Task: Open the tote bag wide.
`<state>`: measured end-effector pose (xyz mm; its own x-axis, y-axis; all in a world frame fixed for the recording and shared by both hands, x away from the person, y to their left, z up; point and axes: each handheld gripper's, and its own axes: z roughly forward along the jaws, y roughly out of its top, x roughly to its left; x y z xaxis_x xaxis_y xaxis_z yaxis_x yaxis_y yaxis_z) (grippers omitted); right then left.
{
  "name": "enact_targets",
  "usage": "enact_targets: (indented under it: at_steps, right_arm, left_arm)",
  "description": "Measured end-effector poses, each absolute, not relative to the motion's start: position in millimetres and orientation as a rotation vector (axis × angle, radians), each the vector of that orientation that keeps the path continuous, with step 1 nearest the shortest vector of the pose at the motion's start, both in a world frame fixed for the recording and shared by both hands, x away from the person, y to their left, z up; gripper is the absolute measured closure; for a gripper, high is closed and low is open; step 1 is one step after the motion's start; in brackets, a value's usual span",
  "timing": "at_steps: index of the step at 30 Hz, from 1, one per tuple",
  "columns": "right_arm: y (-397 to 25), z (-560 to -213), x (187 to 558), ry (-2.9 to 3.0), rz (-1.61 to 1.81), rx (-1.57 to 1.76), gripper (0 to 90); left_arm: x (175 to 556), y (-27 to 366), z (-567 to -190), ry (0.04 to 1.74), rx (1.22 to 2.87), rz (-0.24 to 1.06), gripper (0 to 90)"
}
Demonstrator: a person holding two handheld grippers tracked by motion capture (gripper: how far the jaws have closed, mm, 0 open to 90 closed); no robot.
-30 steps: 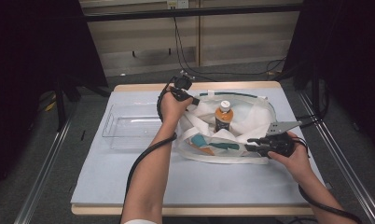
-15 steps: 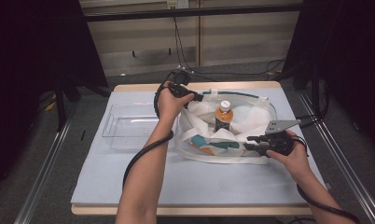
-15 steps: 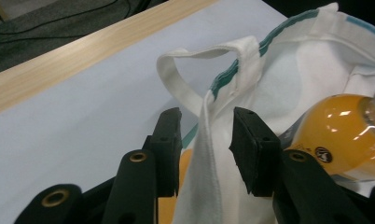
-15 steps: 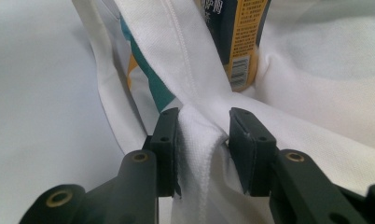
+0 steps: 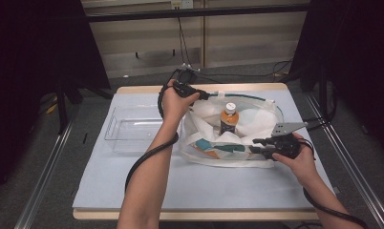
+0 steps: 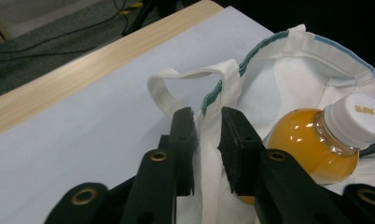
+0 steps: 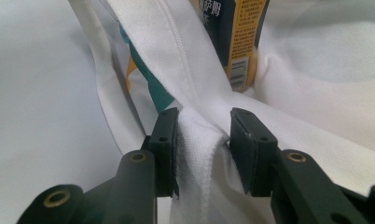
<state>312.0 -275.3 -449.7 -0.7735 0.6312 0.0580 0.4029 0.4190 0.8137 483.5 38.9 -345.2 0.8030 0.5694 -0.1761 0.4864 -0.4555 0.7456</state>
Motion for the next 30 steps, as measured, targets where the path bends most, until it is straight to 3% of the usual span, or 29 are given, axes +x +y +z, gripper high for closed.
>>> enact_targets:
  at_steps: [13,30]
  right_arm:
    - [-273.7,-449.6,312.1,2.419,1.272,0.908,60.7]
    - [-273.1,-436.5,312.0,2.407,1.288,0.937,46.3]
  left_arm:
    - [480.5,35.3,-343.7,0.743,2.136,0.067,86.7]
    - [487.9,32.7,-362.7,0.760,2.152,0.056,88.2]
